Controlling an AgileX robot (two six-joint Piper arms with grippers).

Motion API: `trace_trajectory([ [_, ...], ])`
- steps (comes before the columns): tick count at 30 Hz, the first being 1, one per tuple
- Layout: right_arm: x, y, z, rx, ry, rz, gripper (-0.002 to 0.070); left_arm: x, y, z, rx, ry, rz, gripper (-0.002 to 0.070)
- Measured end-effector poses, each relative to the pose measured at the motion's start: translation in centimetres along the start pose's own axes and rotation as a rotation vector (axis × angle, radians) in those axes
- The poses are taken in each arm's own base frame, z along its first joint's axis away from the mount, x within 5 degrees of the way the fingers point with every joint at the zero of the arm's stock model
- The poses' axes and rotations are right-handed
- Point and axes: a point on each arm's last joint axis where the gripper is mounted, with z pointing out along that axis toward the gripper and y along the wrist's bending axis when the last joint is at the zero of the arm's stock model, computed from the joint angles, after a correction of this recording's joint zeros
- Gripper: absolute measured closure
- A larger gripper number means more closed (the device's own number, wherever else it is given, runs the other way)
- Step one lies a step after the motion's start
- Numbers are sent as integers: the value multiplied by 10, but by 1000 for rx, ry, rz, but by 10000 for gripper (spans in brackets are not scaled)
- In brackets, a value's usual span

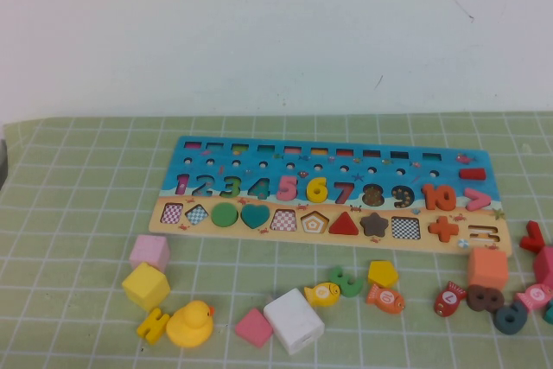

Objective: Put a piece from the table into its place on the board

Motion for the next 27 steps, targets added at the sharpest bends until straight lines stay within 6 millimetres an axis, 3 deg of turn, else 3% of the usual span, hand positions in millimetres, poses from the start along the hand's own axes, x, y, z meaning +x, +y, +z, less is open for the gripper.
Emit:
trace_trajectory([
  [27, 0, 0, 0, 0, 0, 0, 679, 0, -1, 0, 8, 0, -13, 677],
])
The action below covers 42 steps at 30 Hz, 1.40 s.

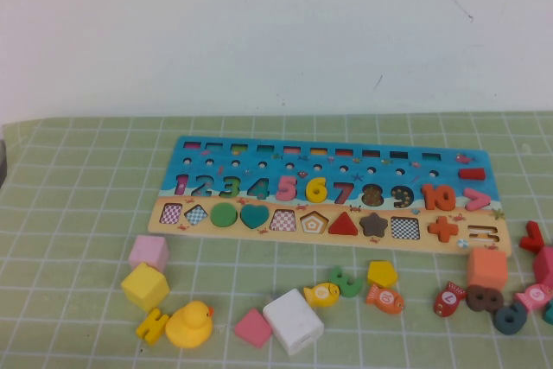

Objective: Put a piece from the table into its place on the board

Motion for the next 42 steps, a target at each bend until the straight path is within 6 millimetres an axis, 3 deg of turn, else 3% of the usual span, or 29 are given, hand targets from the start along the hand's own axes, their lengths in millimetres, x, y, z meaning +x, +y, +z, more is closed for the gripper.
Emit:
trace_trajectory([
  [42, 0, 0, 0, 0, 0, 0, 678, 0, -2, 0, 31, 2, 7, 677],
])
